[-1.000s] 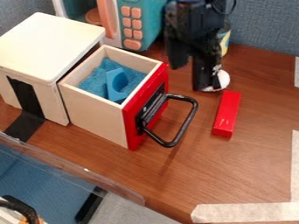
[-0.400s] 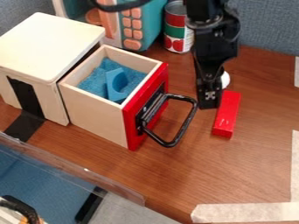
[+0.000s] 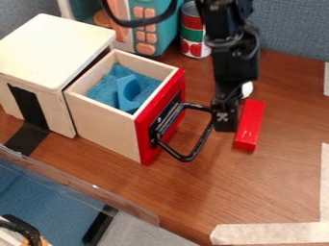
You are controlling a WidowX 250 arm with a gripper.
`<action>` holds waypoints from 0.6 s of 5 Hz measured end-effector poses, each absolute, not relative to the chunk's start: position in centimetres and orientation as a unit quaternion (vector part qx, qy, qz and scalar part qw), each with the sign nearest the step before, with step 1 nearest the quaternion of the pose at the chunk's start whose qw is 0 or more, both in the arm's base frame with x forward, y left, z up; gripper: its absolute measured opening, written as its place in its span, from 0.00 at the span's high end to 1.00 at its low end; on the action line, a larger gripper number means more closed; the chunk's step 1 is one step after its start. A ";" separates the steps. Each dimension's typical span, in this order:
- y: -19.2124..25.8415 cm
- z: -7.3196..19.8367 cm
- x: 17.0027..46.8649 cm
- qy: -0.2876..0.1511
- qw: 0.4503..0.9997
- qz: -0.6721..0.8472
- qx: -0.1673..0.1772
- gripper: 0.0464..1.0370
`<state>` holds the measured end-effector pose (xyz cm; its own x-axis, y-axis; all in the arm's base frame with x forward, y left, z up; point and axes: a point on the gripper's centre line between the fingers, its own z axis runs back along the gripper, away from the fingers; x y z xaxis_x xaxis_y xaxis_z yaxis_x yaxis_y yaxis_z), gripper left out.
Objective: Close the drawer
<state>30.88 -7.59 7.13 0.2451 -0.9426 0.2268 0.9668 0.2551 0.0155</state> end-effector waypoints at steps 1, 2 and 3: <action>-7.7 5.9 30.0 -0.096 0.784 -0.609 -0.070 0.04; -8.2 4.2 29.1 -0.101 0.777 -0.613 -0.104 0.04; -7.8 3.4 28.6 -0.103 0.778 -0.610 -0.112 0.04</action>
<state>28.63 -7.83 3.42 0.2358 -0.9257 0.2958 0.9715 0.2320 -0.0486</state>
